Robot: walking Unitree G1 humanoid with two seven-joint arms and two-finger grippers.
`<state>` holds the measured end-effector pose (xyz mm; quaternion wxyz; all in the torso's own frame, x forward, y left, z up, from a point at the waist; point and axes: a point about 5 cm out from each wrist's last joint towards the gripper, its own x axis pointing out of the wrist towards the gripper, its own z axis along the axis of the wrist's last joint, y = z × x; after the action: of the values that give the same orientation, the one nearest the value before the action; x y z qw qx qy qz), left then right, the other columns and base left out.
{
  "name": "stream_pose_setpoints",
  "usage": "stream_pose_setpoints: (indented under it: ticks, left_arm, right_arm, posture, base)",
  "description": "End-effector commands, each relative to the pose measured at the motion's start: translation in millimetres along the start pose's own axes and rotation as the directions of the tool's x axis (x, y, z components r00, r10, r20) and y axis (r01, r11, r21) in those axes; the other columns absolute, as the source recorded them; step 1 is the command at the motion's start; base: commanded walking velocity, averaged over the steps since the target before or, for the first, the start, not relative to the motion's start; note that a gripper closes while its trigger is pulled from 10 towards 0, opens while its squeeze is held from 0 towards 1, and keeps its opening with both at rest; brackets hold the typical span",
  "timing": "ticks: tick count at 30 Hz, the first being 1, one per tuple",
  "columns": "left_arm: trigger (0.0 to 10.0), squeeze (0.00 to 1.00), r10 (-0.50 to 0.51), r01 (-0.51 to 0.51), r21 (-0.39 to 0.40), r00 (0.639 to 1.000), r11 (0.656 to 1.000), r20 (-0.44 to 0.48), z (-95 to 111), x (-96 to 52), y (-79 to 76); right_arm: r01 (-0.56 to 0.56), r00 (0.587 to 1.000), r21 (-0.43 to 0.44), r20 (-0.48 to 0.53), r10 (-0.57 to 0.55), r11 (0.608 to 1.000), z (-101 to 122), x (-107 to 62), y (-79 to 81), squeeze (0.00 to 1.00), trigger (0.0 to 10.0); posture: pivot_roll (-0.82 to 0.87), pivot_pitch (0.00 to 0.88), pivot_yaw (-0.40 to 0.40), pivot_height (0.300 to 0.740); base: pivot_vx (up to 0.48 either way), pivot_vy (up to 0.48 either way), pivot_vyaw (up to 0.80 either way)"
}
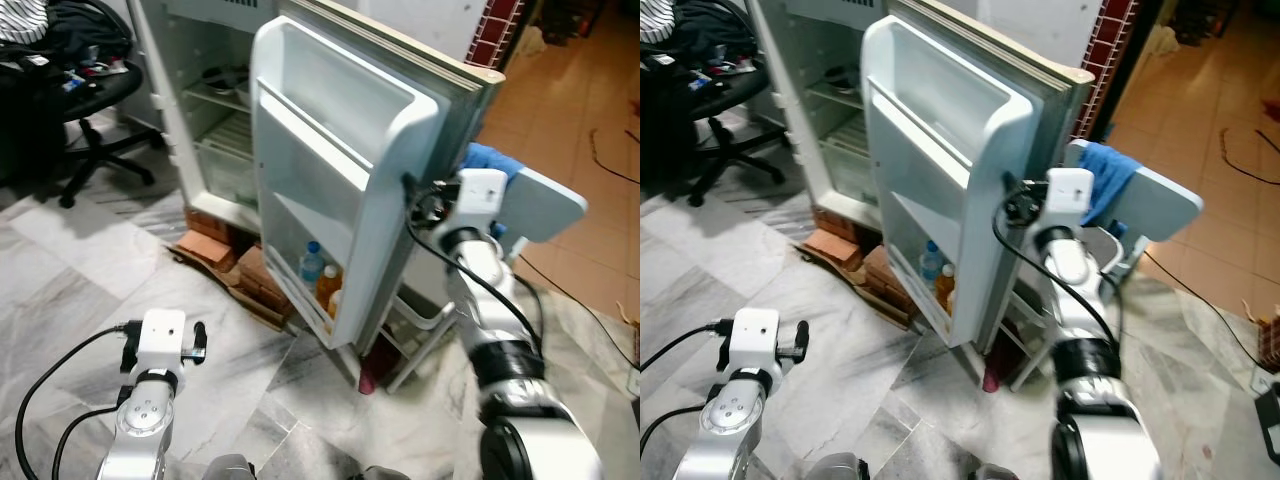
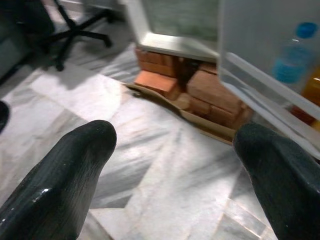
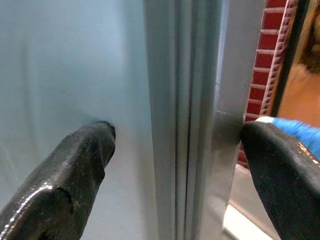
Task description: Restocking fridge
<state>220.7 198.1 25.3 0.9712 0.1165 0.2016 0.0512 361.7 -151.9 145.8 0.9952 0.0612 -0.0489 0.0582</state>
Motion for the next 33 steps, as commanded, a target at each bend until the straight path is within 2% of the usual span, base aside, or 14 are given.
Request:
stream_pose_setpoints:
  ticks: [1, 2, 4, 6, 9, 11, 13, 20, 21, 22, 24, 26, 27, 33]
  left_arm:
    - [10.0, 0.0, -0.031, 0.031, 0.004, 0.999, 1.0, 0.014, 5, -0.4, -5.0]
    - [10.0, 0.0, -0.036, 0.036, 0.005, 0.999, 0.999, 0.015, 6, -0.4, -5.7]
    - [10.0, 0.0, -0.039, 0.039, 0.005, 0.999, 0.999, 0.012, 6, -0.9, -6.1]
    - [10.0, 0.0, -0.04, 0.04, 0.004, 0.999, 0.999, 0.006, 5, -1.5, -6.6]
    - [10.0, 0.0, -0.051, 0.051, 0.01, 0.999, 0.999, -0.016, 0, -4.9, -8.0]
    - [10.0, 0.0, -0.054, 0.055, 0.012, 0.998, 0.998, -0.027, -2, -7.6, -8.4]
    - [10.0, 0.0, -0.055, 0.055, 0.011, 0.998, 0.998, -0.031, -4, -9.7, -8.5]
    - [10.0, 0.0, -0.06, 0.06, 0.014, 0.998, 0.998, -0.029, -4, -12.2, -8.4]
    - [10.0, 0.0, -0.059, 0.06, 0.019, 0.998, 0.998, -0.02, -3, -12.2, -8.3]
    - [10.0, 0.0, -0.049, 0.049, 0.017, 0.999, 0.999, 0.018, 3, -10.1, -7.7]
    - [10.0, 0.0, -0.049, 0.047, 0.03, 0.996, 0.998, 0.077, 13, -7.3, -8.4]
    - [10.0, 0.0, -0.059, 0.054, 0.044, 0.99, 0.998, 0.129, 22, -6.1, -9.7]
    - [10.0, 0.0, -0.066, 0.061, 0.04, 0.984, 0.997, 0.165, 29, -4.7, -11.1]
    - [10.0, 0.0, -0.082, 0.076, 0.035, 0.972, 0.996, 0.222, 42, -0.5, -16.0]
  right_arm:
    - [-0.173, 0.983, 0.094, 0.075, 0.167, 0.98, 20, 9.9, 27.8, 0.0, 10.0]
    - [-0.29, 0.955, 0.161, 0.118, 0.273, 0.944, 27, 10.2, 43.5, 0.0, 10.0]
    - [-0.553, 0.833, 0.234, 0.183, 0.523, 0.799, 38, -5.8, 72.4, 0.0, 10.0]
    - [-0.702, 0.711, 0.283, 0.232, 0.664, 0.653, 46, -24.8, 87.9, 0.0, 10.0]
    - [-0.782, 0.613, 0.283, 0.186, 0.768, 0.556, 37, -53.0, 86.5, 0.0, 10.0]
    - [-0.785, 0.599, 0.284, 0.123, 0.791, 0.55, 25, -65.0, 76.1, 0.0, 10.0]
    - [-0.76, 0.617, 0.296, 0.048, 0.786, 0.579, 9, -72.7, 62.1, 0.0, 10.0]
    - [-0.744, 0.558, 0.34, -0.158, 0.815, 0.575, -23, -110.4, 35.7, 0.0, 10.0]
    - [-0.721, 0.588, 0.314, -0.195, 0.785, 0.618, -28, -111.8, 32.6, 0.0, 10.0]
    - [-0.668, 0.681, 0.197, -0.227, 0.696, 0.717, -34, -107.7, 28.1, 0.0, 10.0]
    - [-0.575, 0.783, 0.128, -0.2, 0.589, 0.808, -34, -99.4, 25.0, 0.0, 10.0]
    - [-0.485, 0.844, 0.154, -0.177, 0.507, 0.861, -33, -93.9, 22.5, 0.0, 10.0]
    - [-0.419, 0.889, 0.107, -0.152, 0.431, 0.902, -31, -91.4, 20.4, 0.0, 10.0]
    - [-0.237, 0.962, 0.042, -0.128, 0.241, 0.971, -36, -96.7, 14.6, 0.0, 10.0]
  posture:
    - [0.16, 0.065, -0.051, 0.74]
    - [0.16, 0.065, -0.051, 0.74]
    - [0.16, 0.063, -0.055, 0.74]
    - [0.16, 0.063, -0.056, 0.74]
    - [0.16, 0.063, -0.062, 0.74]
    - [0.15, 0.065, -0.062, 0.74]
    - [0.15, 0.066, -0.061, 0.74]
    - [0.14, 0.07, -0.055, 0.74]
    - [0.14, 0.069, -0.054, 0.74]
    - [0.13, 0.069, -0.053, 0.74]
    - [0.13, 0.069, -0.054, 0.74]
    - [0.13, 0.07, -0.054, 0.74]
    - [0.13, 0.067, -0.054, 0.74]
    - [0.14, 0.059, -0.06, 0.74]
  base:
    - [0.0, 0.0, 0.0]
    - [0.0, 0.0, 0.0]
    - [0.0, 0.0, 0.0]
    - [0.0, 0.0, 0.0]
    - [0.0, 0.0, 0.0]
    - [0.0, 0.0, 0.0]
    - [0.0, 0.0, 0.0]
    - [0.0, 0.0, 0.0]
    - [0.0, 0.0, 0.0]
    - [0.0, 0.0, 0.0]
    - [0.0, 0.0, 0.0]
    - [0.0, 0.124, 0.0]
    - [0.0, 0.382, 0.0]
    - [0.0, 0.479, 0.0]
